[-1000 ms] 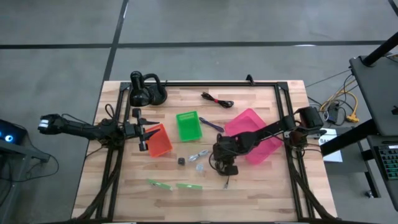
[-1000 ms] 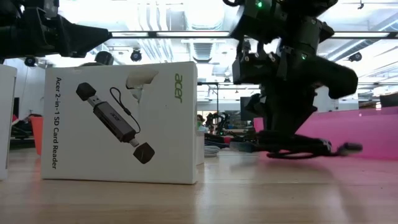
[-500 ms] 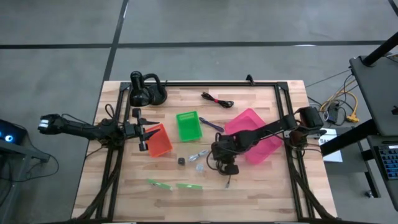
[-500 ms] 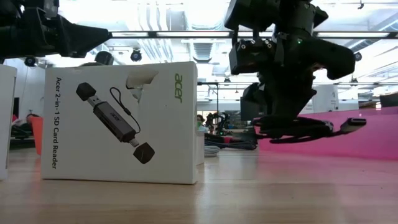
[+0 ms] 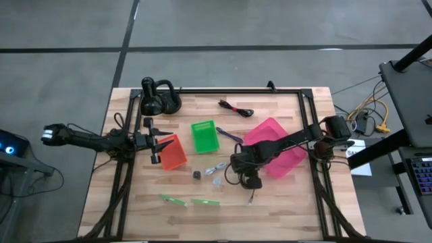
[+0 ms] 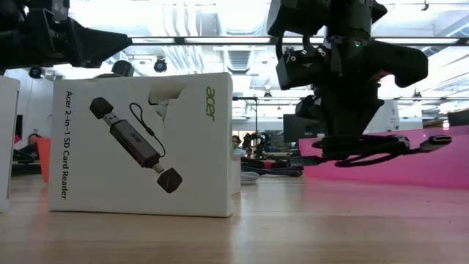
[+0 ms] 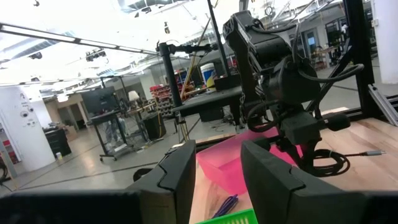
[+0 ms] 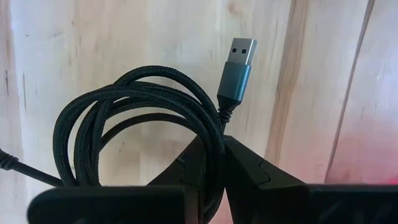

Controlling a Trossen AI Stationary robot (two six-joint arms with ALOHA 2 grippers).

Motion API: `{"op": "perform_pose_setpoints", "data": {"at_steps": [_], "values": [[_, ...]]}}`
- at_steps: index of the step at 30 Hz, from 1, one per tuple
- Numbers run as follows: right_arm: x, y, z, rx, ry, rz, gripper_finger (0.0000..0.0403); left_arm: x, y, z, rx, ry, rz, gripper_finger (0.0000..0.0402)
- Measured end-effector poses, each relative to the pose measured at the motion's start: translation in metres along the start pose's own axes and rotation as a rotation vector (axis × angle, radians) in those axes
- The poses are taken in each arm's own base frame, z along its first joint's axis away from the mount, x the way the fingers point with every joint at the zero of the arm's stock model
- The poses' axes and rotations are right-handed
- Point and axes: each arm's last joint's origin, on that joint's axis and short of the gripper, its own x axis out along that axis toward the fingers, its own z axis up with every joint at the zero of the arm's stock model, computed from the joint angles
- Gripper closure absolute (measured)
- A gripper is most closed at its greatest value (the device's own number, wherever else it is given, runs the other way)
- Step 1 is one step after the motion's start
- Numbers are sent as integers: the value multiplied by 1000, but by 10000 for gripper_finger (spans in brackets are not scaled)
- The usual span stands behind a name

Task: Pick and place items into bin
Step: Put the bottom black charger cable into the pink bin

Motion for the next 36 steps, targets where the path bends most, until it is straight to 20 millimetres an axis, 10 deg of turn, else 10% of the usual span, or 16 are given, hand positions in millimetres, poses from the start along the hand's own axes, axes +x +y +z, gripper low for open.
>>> {"op": "perform_pose_setpoints", "data": {"at_steps": [36], "values": [[-52,17,-23,136,95,-129,371,0,0,0,0,0,0,288]]}}
